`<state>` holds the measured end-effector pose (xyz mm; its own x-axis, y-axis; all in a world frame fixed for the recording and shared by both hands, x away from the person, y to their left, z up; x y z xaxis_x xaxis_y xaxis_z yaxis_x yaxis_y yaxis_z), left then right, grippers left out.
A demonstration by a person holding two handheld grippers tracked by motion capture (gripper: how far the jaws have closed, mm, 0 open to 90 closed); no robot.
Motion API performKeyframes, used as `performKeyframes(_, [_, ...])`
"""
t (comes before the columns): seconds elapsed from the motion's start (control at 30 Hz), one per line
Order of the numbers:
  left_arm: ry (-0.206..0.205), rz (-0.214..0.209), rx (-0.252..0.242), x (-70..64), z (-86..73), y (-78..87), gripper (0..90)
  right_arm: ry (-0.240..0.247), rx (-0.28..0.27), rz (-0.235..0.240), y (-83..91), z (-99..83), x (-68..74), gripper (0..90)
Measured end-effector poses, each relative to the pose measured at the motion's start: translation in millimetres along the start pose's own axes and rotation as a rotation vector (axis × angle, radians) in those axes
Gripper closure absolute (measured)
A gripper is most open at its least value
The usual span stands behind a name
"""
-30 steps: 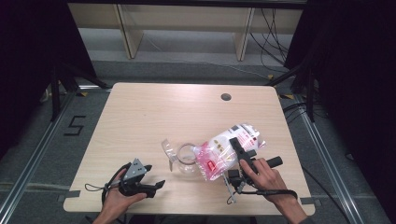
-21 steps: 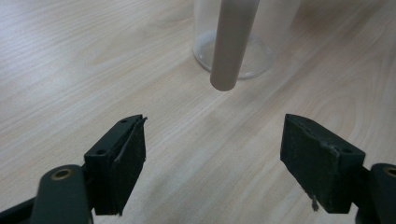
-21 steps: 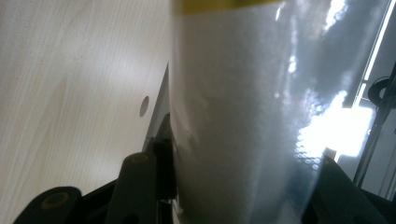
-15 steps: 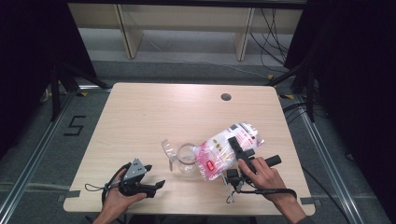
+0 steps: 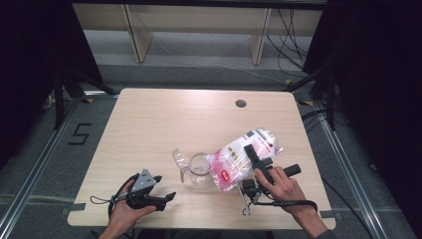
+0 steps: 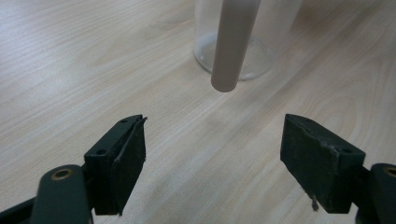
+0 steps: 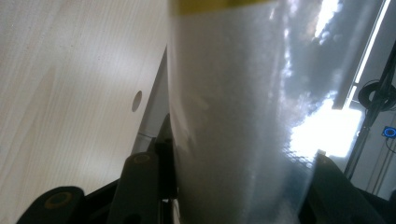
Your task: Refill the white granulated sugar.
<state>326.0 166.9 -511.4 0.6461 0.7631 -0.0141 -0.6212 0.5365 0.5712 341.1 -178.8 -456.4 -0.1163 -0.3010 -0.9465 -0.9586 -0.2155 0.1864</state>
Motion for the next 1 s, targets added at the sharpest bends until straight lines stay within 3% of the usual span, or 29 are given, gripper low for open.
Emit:
performKeyframes(0.1, [0.0, 0.0, 0.0, -0.1, 0.0, 0.0, 22.1, 0.02, -0.001, -0.008, 0.7, 0.5, -1.8, 59.3])
performKeyframes(0.23, [0.001, -0.005, 0.002, -0.2, 0.0, -0.1, 22.1, 0.001, 0.004, -0.009, 1.3, 1.3, -0.6, 59.5])
performKeyframes(0.3, [0.0, -0.001, 0.001, -0.4, 0.0, 0.0, 22.1, 0.031, 0.004, -0.013, 1.4, 2.0, -2.8, 59.6])
performKeyframes(0.4, [-0.001, -0.001, 0.0, -0.2, 0.1, 0.1, 22.1, 0.036, 0.009, -0.01, 1.3, 2.2, -3.7, 59.7])
performKeyframes(0.47, [-0.001, -0.001, -0.001, -0.1, 0.1, 0.2, 22.1, 0.086, -0.003, -0.023, 0.3, 1.6, -7.9, 60.0])
performKeyframes(0.63, [-0.001, 0.003, 0.001, -0.2, 0.3, 0.5, 22.1, 0.076, 0.016, -0.018, 1.1, 0.5, -7.9, 60.4])
performKeyframes(0.67, [-0.002, 0.002, 0.001, -0.1, 0.3, 0.5, 22.1, 0.045, 0.02, -0.018, 1.3, 1.2, -5.9, 60.4])
performKeyframes(0.77, [0.001, -0.004, -0.002, -0.6, 0.2, 0.1, 22.1, 0.089, 0.015, -0.019, 0.3, 0.9, -7.9, 60.7])
performKeyframes(1.0, [0.003, -0.004, -0.001, -0.6, 0.1, 0.0, 22.1, 0.104, 0.01, -0.021, -1.4, 2.2, -8.0, 61.1])
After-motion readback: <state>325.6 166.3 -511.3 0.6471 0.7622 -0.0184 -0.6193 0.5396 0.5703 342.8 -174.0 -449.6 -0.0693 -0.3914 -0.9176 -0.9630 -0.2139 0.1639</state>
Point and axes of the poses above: each handheld gripper's, and its own axes: y roughly backward along the jaws, z roughly out of its top, x roughly to its left, the point moved 1 cm from there along -y, roughly forward along the jaws, and after that the axes turned 6 degrees about z, right-handed, at the moved point
